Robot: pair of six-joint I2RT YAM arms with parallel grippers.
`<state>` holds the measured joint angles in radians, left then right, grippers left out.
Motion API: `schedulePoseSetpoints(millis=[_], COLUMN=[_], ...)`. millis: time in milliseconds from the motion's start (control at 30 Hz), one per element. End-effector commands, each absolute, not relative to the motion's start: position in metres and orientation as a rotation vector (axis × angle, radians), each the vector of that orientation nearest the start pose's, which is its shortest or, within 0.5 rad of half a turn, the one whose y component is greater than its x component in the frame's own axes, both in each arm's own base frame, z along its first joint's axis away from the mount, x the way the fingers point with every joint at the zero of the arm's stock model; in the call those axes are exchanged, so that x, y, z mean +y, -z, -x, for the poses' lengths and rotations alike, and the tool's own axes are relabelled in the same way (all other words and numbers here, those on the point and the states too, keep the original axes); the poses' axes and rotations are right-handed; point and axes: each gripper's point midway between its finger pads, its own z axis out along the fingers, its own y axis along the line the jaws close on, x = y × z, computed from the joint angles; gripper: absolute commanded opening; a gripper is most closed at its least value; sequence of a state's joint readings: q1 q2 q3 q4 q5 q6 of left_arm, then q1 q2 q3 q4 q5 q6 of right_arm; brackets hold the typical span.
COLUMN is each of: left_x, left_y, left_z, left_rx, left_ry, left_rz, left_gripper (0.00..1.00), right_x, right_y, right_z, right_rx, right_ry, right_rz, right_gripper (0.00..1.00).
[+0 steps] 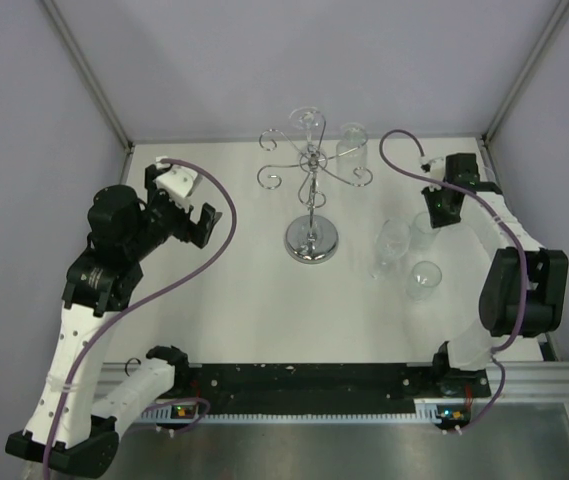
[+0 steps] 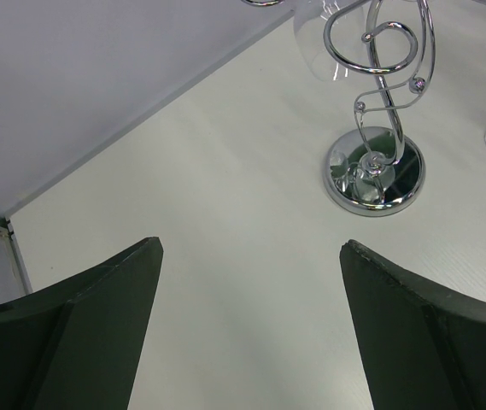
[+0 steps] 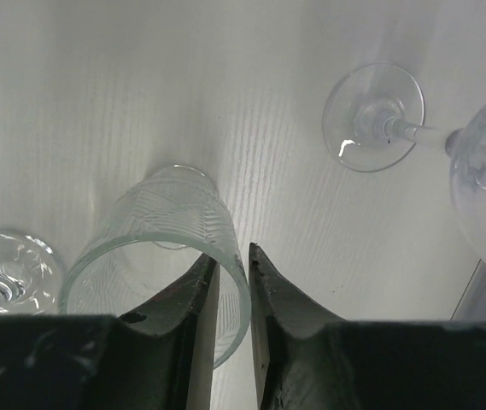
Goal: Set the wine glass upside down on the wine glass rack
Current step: Pick up the wine glass at the center of the board.
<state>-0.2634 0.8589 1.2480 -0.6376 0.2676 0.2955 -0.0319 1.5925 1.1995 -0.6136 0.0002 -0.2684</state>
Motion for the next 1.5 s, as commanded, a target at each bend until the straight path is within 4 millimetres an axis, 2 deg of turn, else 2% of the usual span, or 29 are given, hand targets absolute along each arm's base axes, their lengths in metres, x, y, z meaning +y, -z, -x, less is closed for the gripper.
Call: schedulePoseSetpoints(millis=[0, 167, 333, 667, 867, 1033, 1200, 1300, 1333, 1467], left_x=[-0.105, -0.105, -0.107, -0.109, -0.112, -0.117, -0.133, -0.143, -0.146, -0.153], left_y=[-0.375, -0.379, -0.383, -0.404, -0.425, -0.445, -0.460, -0.473, -0.477, -0.496], left_z=[-0.258, -0.257, -0.257, -0.258, -0.263, -0.270, -0.273, -0.272, -0.272, -0.269], left_rx=[1.630, 1.622, 1.614, 1.576, 1.559, 1.543, 1.539, 1.519, 1.509, 1.466], left_ry=[0.201, 0.203, 0.208, 0.231, 0.272, 0.319, 0.436, 0.504, 0.522, 0.574], left_rz=[-0.684, -0.684, -0.686, -0.646, -0.585, -0.528, -0.520, -0.528, -0.535, -0.535], left_gripper=[0.91, 0.91, 0.91, 0.91, 0.91, 0.91, 0.90, 0.89, 0.89, 0.89], right_x=[-0.025, -0.027, -0.028, -0.028, -0.024, -0.010, 0.011, 0.027, 0.043, 0.068], right_y=[-0.105, -0.113, -0.144, -0.253, -0.333, -0.394, -0.454, -0.484, -0.494, -0.526], right_z=[-0.380, -0.380, -0.383, -0.393, -0.390, -0.372, -0.348, -0.331, -0.325, -0.306], right_rx=[2.544, 2.523, 2.467, 2.289, 2.137, 1.991, 1.828, 1.736, 1.700, 1.591], right_ry=[0.083, 0.090, 0.104, 0.127, 0.121, 0.062, -0.001, -0.041, -0.074, -0.133], right_rz=[0.284, 0.282, 0.281, 0.269, 0.240, 0.243, 0.284, 0.326, 0.365, 0.431], right_gripper=[0.17, 0.01, 0.00, 0.00, 0.00, 0.00, 0.00, 0.00, 0.00, 0.00])
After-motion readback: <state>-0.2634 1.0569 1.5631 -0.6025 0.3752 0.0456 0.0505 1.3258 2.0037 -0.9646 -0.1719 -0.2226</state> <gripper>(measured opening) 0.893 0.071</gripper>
